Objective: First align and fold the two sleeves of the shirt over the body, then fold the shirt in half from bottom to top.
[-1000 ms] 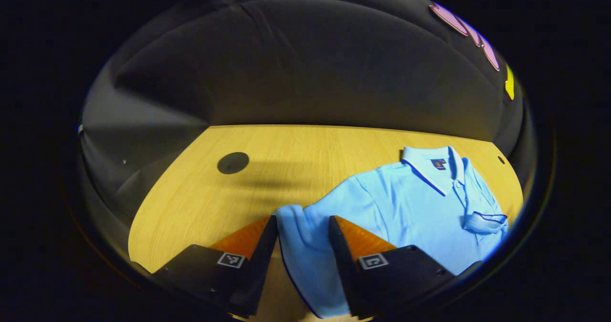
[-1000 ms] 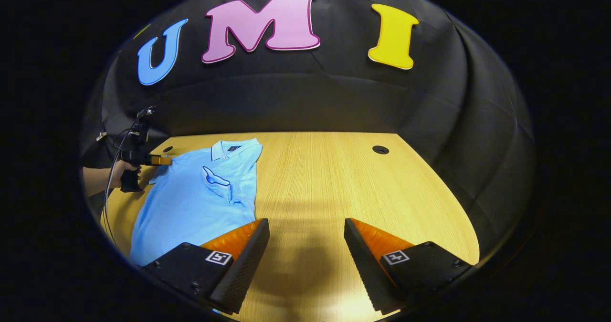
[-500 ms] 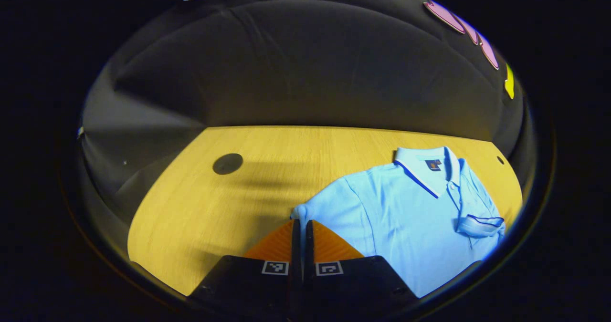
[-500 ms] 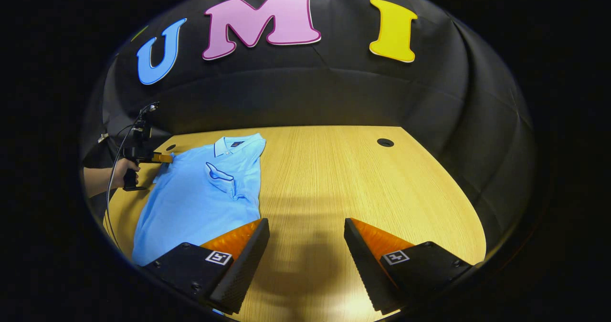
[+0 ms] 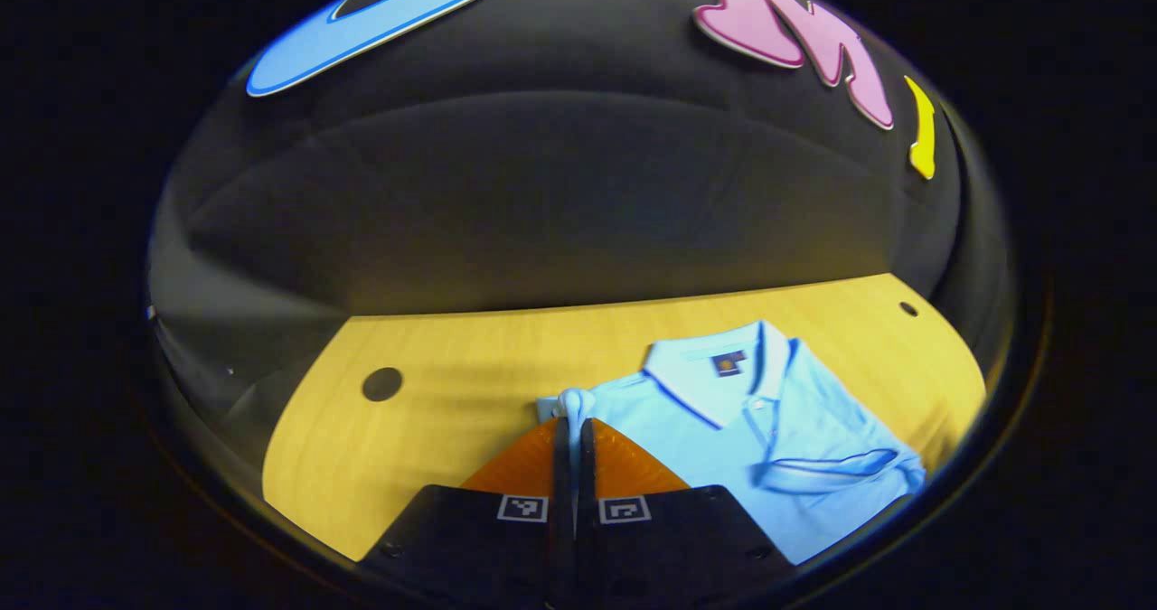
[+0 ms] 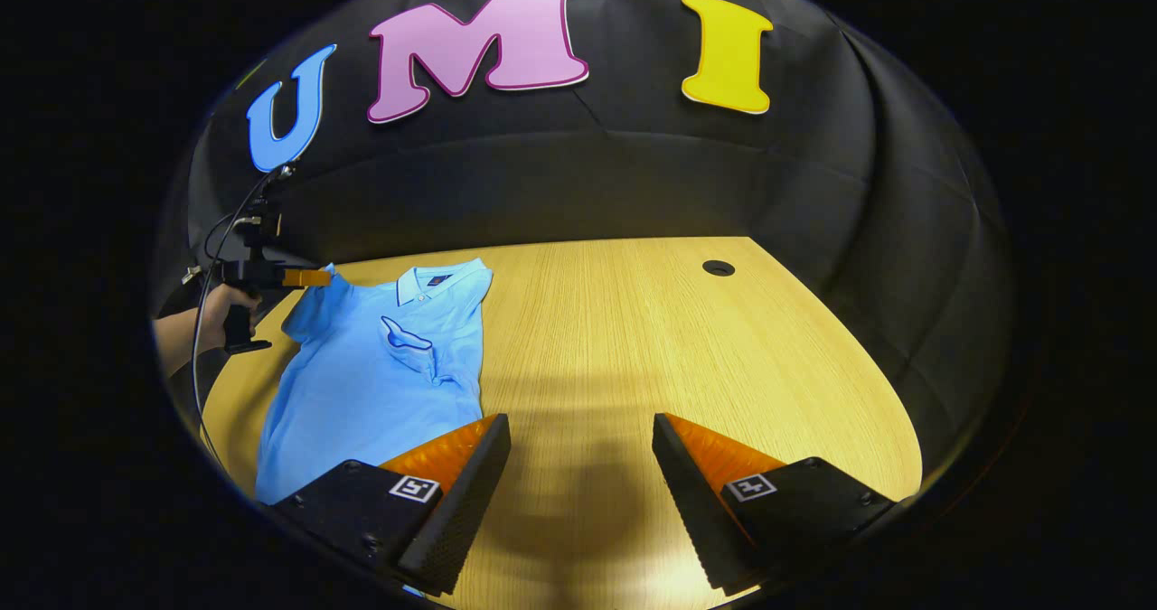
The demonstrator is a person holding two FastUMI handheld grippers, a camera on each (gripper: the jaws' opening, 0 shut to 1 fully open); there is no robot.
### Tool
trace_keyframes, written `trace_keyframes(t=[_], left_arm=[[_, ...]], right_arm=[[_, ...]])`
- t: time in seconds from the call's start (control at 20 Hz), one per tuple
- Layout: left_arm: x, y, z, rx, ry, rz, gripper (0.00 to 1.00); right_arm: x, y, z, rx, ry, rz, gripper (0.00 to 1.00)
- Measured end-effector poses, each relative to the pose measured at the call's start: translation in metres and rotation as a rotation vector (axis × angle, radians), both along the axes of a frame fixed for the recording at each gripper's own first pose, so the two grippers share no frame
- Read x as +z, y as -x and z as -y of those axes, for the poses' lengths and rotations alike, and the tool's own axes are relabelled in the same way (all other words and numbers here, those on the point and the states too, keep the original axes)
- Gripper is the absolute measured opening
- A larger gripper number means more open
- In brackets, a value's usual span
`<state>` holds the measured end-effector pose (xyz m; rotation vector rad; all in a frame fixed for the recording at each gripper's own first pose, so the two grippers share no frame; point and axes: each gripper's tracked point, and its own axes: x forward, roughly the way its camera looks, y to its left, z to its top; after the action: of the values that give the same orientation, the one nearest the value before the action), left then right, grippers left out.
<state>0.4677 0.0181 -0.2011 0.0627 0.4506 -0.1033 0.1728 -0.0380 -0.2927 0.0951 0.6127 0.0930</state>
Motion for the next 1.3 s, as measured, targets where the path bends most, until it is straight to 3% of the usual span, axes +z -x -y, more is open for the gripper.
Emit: trace_keyframes(t=[0.2,0.45,0.5,0.7,0.75,0.95,1.3], left_arm=[[0.014,0.012,0.056,-0.064,0.063,0.008,0.06],[0.014,0.029,0.103,-0.128,0.083,-0.007,0.15],[0.012,0.034,0.113,-0.149,0.103,-0.02,0.24],[0.012,0.06,0.119,-0.172,0.122,-0.022,0.92],[0.012,0.072,0.116,-0.177,0.121,-0.022,0.97],[0.016,0.128,0.091,-0.168,0.077,0.001,0.98],[0.012,0.268,0.037,-0.117,0.044,0.006,0.97]], right_arm=[[0.003,0.002,0.001,0.001,-0.006,0.007,0.98],[0.002,0.005,-0.001,0.008,-0.007,0.006,0.98],[0.002,0.006,-0.003,0.011,-0.009,0.008,0.98],[0.002,0.018,-0.015,0.023,-0.021,0.0,0.98],[0.002,0.022,-0.02,0.027,-0.025,-0.002,0.98],[0.003,0.045,-0.046,0.046,-0.045,-0.017,1.0],[-0.004,0.117,-0.101,0.125,-0.049,-0.082,1.0]])
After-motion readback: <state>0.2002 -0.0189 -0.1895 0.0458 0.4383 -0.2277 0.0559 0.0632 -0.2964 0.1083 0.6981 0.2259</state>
